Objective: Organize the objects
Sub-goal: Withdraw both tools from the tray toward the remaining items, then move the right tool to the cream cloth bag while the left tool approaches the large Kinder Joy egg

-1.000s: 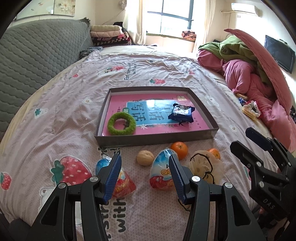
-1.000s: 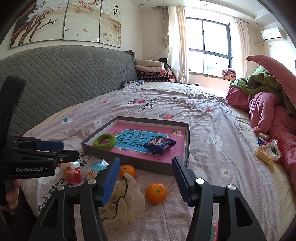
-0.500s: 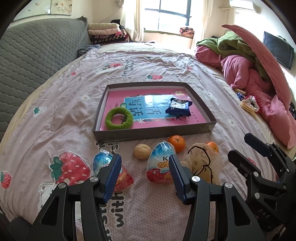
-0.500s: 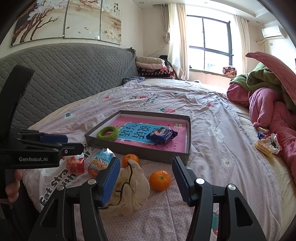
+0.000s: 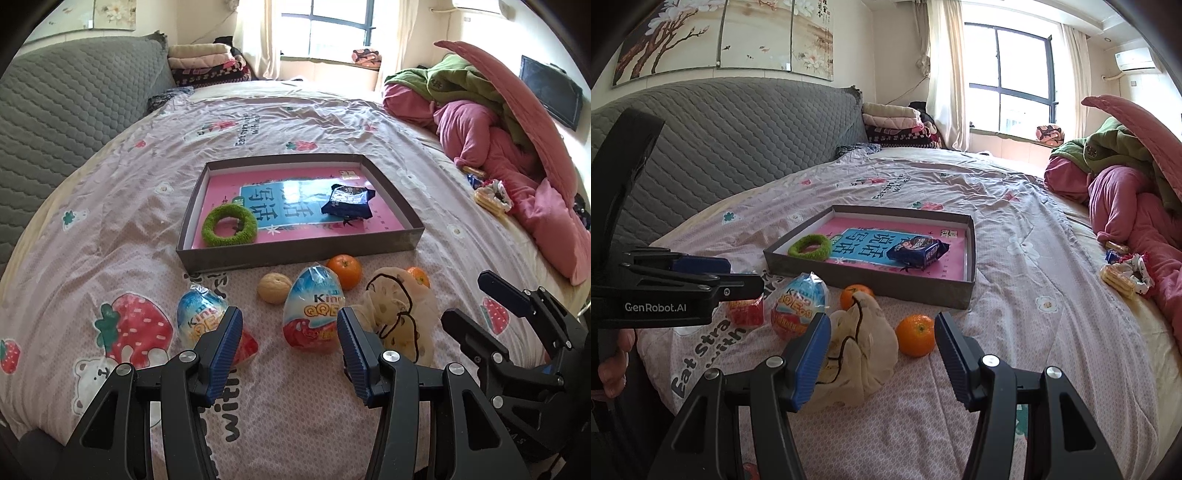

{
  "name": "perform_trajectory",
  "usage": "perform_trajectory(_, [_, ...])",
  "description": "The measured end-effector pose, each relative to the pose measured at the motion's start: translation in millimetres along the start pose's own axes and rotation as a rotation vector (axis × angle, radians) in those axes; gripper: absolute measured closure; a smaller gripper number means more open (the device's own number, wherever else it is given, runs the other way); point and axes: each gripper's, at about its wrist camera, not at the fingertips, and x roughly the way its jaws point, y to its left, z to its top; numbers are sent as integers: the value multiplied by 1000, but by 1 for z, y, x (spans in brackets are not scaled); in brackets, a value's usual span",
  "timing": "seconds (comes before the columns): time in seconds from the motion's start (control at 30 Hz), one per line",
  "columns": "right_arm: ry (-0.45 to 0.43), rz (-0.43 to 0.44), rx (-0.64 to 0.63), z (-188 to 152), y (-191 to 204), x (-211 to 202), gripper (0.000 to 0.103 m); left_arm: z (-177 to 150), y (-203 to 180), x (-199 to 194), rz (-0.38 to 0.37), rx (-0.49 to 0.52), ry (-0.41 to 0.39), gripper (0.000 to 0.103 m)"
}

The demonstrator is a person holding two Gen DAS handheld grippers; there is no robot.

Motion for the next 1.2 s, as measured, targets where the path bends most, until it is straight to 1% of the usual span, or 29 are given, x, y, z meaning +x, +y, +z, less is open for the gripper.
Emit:
perform_trajectory(0.43, [24,12,-5,-10,7,0,45,-10,-2,3,-3,8,16,48])
perform_trajectory(0.47, [26,15,-1,-10,7,0,44,-11,-2,3,-2,9,17,47])
perform_trajectory(0.57, [26,21,14,-10,4,0,39,-12,-3,3,4,13,15,40])
perform_trajectory(0.77, [29,30,36,-10,1,2,38,-12,-4,2,5,23,12,40])
perform_trajectory(0.93, [29,32,41,-10,1,2,38,-14,-3,6,4,25,31,40])
perform_trajectory(1.2, [52,32,48,-13,1,4,38,-20,2,5,12,30,39,39])
